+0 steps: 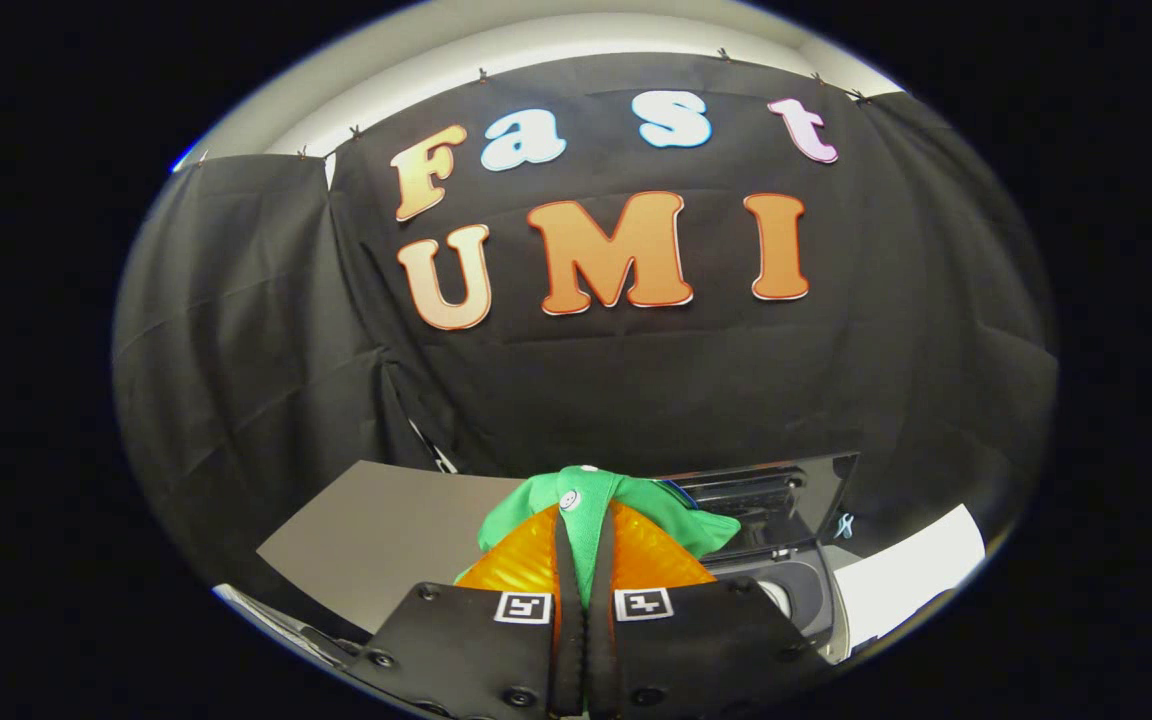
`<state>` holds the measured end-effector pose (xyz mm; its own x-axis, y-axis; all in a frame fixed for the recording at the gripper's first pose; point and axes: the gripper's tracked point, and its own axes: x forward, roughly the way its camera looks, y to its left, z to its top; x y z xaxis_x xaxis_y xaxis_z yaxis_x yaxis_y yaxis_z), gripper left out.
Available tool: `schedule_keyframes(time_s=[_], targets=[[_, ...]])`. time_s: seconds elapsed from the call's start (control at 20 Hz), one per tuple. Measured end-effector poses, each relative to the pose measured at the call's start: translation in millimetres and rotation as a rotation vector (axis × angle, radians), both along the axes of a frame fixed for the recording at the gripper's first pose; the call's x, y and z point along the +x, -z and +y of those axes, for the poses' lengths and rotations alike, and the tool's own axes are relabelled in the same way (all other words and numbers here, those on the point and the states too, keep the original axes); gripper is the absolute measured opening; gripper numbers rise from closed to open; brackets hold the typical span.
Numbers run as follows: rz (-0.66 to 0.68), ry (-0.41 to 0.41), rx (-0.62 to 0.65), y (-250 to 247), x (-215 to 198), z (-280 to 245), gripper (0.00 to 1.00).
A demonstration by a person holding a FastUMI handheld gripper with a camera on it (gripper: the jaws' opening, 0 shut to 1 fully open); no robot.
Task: Put the clothes into the washing machine and then close the washing machine lid.
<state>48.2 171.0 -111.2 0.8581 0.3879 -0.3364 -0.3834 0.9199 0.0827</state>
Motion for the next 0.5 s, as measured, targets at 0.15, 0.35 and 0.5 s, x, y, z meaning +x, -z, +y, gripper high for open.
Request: schedule_keyframes(time_s=[0.15, 0.35, 0.5], targets=[[0.023, 0.023, -0.005, 11, 12, -32, 0.10], [0.064, 0.045, -0.020, 35, 29, -67, 0.10], [0.095, 0.049, -0.027, 58, 38, -88, 0.10]])
